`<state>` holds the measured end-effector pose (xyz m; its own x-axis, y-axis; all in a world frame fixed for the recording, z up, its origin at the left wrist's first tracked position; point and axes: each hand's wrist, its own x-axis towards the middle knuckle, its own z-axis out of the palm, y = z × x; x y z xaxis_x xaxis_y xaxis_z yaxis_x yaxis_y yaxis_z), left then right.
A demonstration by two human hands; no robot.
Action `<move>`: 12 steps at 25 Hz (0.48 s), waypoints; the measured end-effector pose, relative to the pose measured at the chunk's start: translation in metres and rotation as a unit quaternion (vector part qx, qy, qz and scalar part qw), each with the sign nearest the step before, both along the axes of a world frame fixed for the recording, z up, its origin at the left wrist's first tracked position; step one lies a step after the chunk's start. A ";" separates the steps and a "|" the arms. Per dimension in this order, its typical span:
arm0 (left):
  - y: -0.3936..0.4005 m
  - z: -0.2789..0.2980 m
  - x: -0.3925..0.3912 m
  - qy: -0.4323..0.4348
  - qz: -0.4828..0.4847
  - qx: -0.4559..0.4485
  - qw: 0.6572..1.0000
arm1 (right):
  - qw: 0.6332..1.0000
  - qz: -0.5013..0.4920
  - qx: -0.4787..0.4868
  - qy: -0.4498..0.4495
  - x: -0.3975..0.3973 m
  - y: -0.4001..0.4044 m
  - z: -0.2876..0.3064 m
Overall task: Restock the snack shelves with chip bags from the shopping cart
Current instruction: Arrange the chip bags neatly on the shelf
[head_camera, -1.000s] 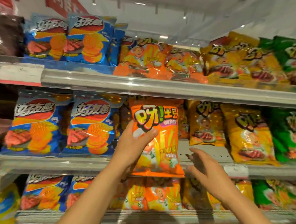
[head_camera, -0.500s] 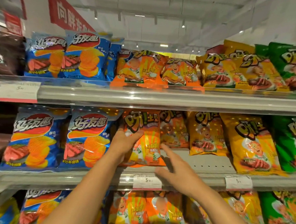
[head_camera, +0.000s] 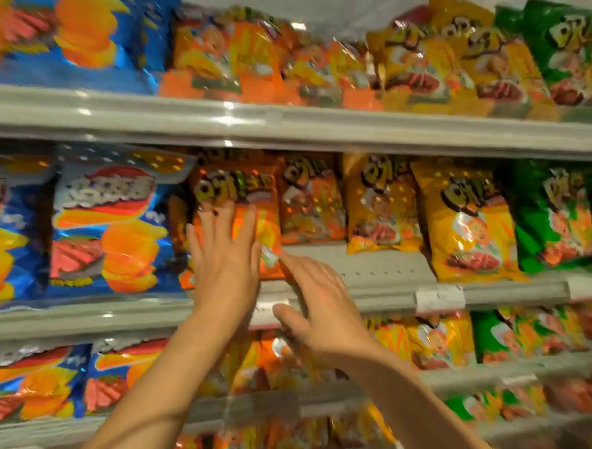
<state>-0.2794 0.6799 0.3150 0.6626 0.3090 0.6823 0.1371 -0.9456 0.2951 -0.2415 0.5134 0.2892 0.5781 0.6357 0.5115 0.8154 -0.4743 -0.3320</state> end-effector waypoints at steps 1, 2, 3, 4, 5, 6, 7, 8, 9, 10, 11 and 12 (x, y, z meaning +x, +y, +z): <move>-0.008 -0.002 0.000 -0.018 -0.017 0.018 1.000 | 0.999 0.000 0.038 -0.003 -0.005 -0.011 -0.007; -0.017 -0.004 -0.002 -0.040 -0.049 0.034 0.997 | 0.997 -0.010 0.071 -0.007 -0.010 -0.023 -0.013; -0.034 -0.008 -0.003 -0.055 -0.095 0.047 0.993 | 0.995 -0.032 0.097 -0.016 -0.013 -0.039 -0.021; -0.058 -0.018 -0.002 -0.058 -0.146 0.050 0.986 | 0.991 -0.067 0.117 -0.025 -0.015 -0.064 -0.033; -0.083 -0.031 -0.003 -0.052 -0.197 0.049 0.978 | 0.986 -0.098 0.132 -0.023 -0.017 -0.090 -0.045; -0.111 -0.048 -0.005 -0.046 -0.250 0.050 0.966 | 0.982 -0.119 0.149 -0.005 -0.020 -0.120 -0.060; -0.140 -0.068 -0.006 -0.040 -0.302 0.051 0.951 | 0.976 -0.132 0.170 0.024 -0.023 -0.153 -0.078; -0.169 -0.089 -0.007 -0.030 -0.349 0.053 0.935 | 0.969 -0.149 0.189 0.061 -0.026 -0.187 -0.097; -0.204 -0.111 -0.005 -0.013 -0.391 0.049 0.919 | 0.958 -0.181 0.195 0.104 -0.031 -0.227 -0.119; -0.238 -0.131 -0.002 0.011 -0.426 0.044 0.904 | 0.945 -0.216 0.195 0.151 -0.035 -0.264 -0.141; -0.270 -0.149 0.003 0.037 -0.457 0.036 0.888 | 0.926 -0.246 0.201 0.202 -0.040 -0.298 -0.162; -0.304 -0.165 0.010 0.069 -0.483 0.021 0.872 | 0.904 -0.270 0.210 0.257 -0.043 -0.333 -0.183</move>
